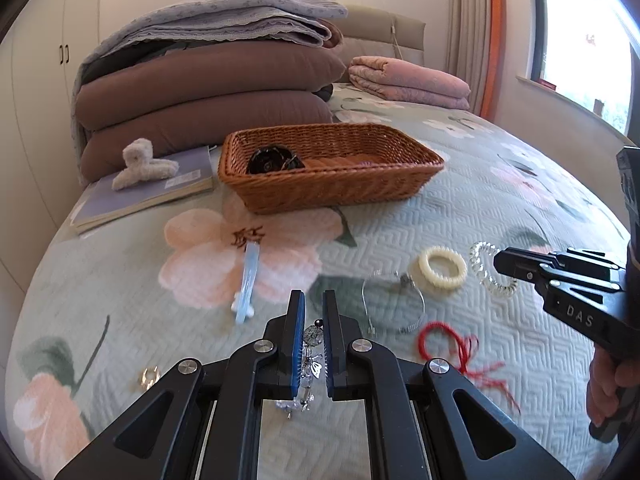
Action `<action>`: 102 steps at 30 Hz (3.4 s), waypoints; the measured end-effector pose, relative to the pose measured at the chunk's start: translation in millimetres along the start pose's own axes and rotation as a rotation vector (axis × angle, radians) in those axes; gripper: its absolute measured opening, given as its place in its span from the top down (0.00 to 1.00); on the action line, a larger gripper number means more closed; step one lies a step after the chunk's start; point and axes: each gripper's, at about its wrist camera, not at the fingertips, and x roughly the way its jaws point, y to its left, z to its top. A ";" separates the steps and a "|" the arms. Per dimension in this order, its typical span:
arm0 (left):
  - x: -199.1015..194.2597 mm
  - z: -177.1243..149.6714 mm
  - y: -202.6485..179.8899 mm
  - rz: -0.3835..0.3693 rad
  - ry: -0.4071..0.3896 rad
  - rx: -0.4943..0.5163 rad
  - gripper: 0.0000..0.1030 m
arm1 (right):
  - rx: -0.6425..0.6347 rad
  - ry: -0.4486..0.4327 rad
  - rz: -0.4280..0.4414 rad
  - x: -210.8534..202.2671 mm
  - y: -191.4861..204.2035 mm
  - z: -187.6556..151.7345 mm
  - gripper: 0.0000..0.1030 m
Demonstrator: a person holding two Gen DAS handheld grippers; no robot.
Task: Organize jewelry
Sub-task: 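Carry the clear coil with the right gripper while the left carries the chain bracelet toward the basket, then open the right gripper over the basket while the left gripper releases the chain bracelet inside, then grasp the white coil hair tie with the right gripper while the left grasps the gold charm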
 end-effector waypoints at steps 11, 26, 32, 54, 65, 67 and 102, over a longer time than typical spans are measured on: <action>34.6 49.3 -4.0 0.012 -0.047 0.000 0.92 | -0.014 -0.042 -0.008 30.0 -5.3 57.7 0.91; 80.7 130.6 -8.3 0.010 -0.096 -0.024 0.92 | 0.035 -0.017 -0.021 93.8 -22.2 135.3 0.91; 92.3 158.2 -6.6 0.015 -0.120 -0.023 0.92 | 0.052 0.010 -0.036 110.6 -31.1 146.8 0.91; 157.3 155.6 -11.0 0.049 0.026 -0.007 0.92 | 0.077 0.103 -0.075 149.4 -46.3 142.9 0.91; 169.2 141.1 -5.1 0.087 0.071 -0.020 0.90 | 0.060 0.104 -0.080 152.8 -43.8 143.8 0.90; 167.0 140.9 -6.9 0.094 0.065 -0.008 0.86 | 0.063 0.102 -0.078 152.3 -43.3 144.2 0.85; -15.5 -7.5 47.8 0.115 -0.039 -0.008 0.53 | 0.031 -0.004 -0.048 42.2 -19.7 42.7 0.64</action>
